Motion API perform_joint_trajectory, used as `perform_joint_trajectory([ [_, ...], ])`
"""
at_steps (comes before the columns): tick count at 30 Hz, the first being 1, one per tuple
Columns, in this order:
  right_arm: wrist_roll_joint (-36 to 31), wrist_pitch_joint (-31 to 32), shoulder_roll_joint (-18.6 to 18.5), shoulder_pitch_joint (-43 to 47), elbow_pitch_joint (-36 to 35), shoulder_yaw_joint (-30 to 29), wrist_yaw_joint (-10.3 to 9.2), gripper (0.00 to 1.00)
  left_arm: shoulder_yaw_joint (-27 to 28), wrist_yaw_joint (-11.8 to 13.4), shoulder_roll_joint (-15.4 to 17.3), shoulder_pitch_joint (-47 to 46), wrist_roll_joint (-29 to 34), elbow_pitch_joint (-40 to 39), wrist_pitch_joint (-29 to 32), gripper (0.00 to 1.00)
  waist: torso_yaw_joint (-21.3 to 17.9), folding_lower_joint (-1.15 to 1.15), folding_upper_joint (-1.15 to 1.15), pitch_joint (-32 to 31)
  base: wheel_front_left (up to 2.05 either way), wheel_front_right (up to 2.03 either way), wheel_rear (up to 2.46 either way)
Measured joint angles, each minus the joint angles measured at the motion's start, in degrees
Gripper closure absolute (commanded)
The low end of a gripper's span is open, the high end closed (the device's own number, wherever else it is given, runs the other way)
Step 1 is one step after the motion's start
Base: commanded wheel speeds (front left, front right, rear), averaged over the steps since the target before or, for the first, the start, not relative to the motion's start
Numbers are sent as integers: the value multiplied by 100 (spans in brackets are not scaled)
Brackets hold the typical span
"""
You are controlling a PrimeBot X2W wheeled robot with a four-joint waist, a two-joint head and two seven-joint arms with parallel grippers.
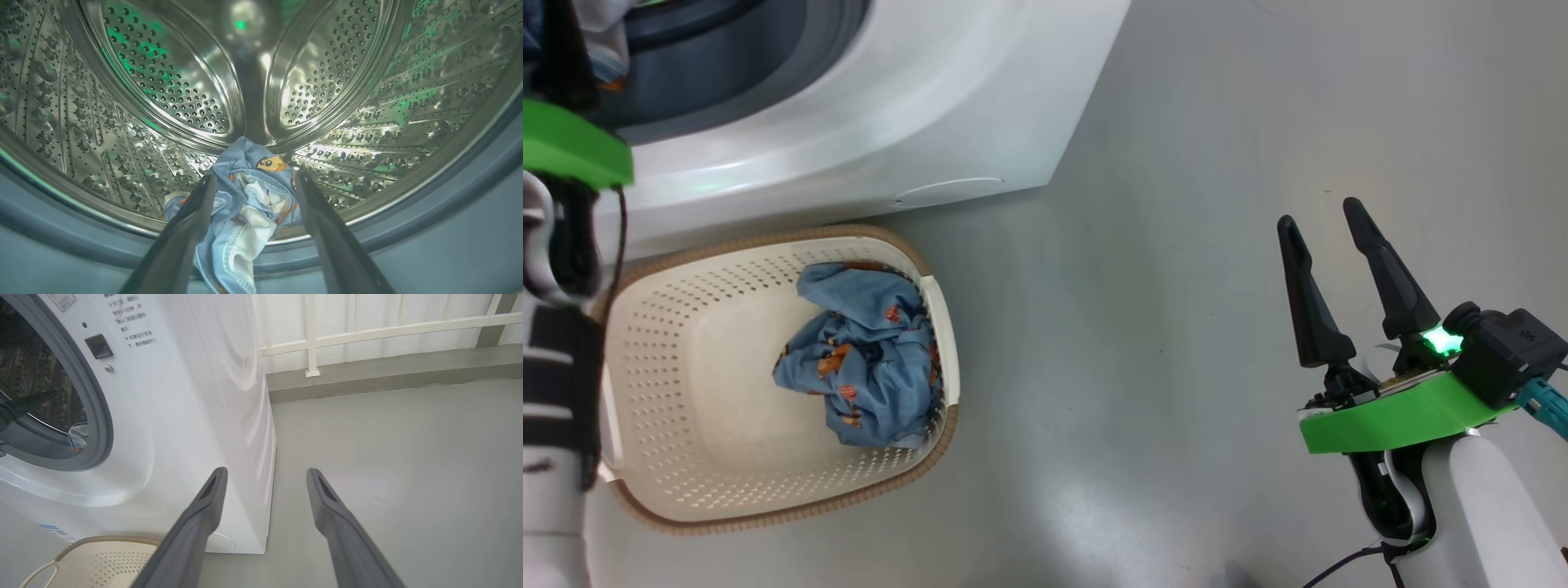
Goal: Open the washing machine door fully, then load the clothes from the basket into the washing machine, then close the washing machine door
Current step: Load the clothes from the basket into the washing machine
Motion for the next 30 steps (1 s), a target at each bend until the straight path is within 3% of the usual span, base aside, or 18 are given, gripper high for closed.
perform_joint_trajectory([
  [30, 2, 0, -291, 754, 175, -192, 0, 0, 717, 0, -578, 3234, 547, -1922, 1, 0, 403, 0, 0, -1263, 0, 0, 0],
])
